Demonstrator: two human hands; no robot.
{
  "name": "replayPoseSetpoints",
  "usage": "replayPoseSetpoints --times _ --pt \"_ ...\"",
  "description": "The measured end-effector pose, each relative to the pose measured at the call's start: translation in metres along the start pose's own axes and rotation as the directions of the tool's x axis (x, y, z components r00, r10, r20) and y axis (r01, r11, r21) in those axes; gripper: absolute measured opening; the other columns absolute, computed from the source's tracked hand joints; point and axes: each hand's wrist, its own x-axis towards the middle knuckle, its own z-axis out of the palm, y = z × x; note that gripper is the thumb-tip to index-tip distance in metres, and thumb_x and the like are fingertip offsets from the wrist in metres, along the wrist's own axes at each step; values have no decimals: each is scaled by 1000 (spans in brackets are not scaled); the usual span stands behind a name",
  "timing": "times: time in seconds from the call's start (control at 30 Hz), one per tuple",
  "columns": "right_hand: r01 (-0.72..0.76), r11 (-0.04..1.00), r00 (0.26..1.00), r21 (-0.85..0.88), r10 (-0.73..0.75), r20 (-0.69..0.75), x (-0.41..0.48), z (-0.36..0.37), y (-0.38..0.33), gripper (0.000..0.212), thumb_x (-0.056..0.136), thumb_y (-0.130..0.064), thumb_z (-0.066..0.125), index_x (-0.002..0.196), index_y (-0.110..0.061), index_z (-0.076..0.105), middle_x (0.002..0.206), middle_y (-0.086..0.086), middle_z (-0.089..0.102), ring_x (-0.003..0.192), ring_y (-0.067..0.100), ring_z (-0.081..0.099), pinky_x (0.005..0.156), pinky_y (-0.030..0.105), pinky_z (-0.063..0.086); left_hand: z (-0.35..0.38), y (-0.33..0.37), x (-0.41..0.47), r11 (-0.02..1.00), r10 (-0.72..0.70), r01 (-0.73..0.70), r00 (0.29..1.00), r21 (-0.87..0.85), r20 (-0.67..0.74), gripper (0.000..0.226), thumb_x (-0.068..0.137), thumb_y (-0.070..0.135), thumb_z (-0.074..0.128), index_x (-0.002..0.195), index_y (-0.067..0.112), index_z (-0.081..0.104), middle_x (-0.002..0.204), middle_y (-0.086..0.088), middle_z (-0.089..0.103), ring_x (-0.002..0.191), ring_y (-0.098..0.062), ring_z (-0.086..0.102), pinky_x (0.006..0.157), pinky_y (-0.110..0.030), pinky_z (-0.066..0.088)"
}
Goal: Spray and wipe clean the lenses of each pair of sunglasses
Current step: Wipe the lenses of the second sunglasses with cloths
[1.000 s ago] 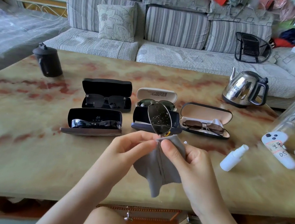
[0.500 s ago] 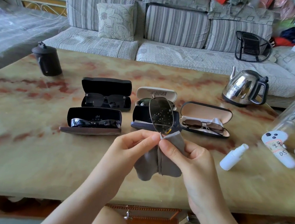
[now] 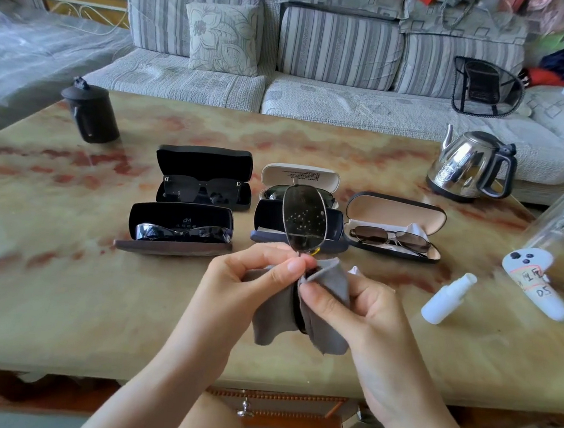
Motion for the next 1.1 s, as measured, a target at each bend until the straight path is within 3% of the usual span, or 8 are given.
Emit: replayPoseSetpoints --times 0.17,0.33,0.5,0.6,0.7,0.8,0.97,1.1 --pt "-38 998 995 44 42 -96 1 2 -1 33 55 -32 77 84 -18 80 80 2 76 73 7 67 66 17 51 4 4 -5 998 -55 53 996 29 64 33 73 36 62 89 13 79 84 -4 75 76 -9 68 61 -16 50" --pt "8 999 988 33 -3 -156 0 7 0 31 61 -35 73 83 -16 79 75 0 74 68 4 64 56 13 47 6 7 -5 997 -73 72 995 30 64 36 73 40 60 89 14 78 84 -2 74 75 -8 65 63 -16 48" --pt "59 997 992 -57 -65 -110 -2 5 0 21 80 -38 73 87 -19 79 76 9 73 74 7 61 69 20 46 8 5 -3 999 -42 42 999 8 11 44 66 39 68 92 4 76 92 -4 72 84 -10 65 74 -23 51" --pt "39 994 996 -103 -47 -79 -3 3 1 37 80 -50 66 90 -16 76 86 25 68 78 15 56 76 33 41 10 5 -3 997 -61 61 998 -44 -17 40 65 34 69 86 0 74 91 -7 69 81 -13 65 68 -20 53" --pt "14 993 999 -114 -19 -42 -5 -1 0 45 77 -52 66 89 -9 72 76 12 66 76 13 53 72 27 41 11 8 -3 996 -76 75 997 -56 -25 35 66 34 69 83 5 76 93 -9 69 81 -16 66 66 -21 55" --pt "-26 989 999 -145 23 -23 -9 -4 2 48 74 -49 62 73 -1 64 65 7 59 64 14 50 58 16 40 11 12 -3 993 -97 93 994 -75 -59 33 63 40 68 83 17 79 87 -8 70 76 -15 65 62 -22 55" --pt "-60 988 995 -141 71 70 -15 -4 4 22 75 -28 69 58 -15 61 52 5 46 49 12 34 48 15 29 13 15 -1 989 -124 117 989 -94 -78 23 67 37 65 77 21 79 76 -1 68 68 -8 63 59 -18 51" --pt "-85 982 992 -172 100 82 -15 -4 4 21 69 -25 84 58 -22 67 51 0 50 50 13 35 49 18 28 15 16 -3 984 -147 138 986 -109 -76 24 70 35 64 79 18 77 64 -1 66 52 -9 59 48 -15 45"
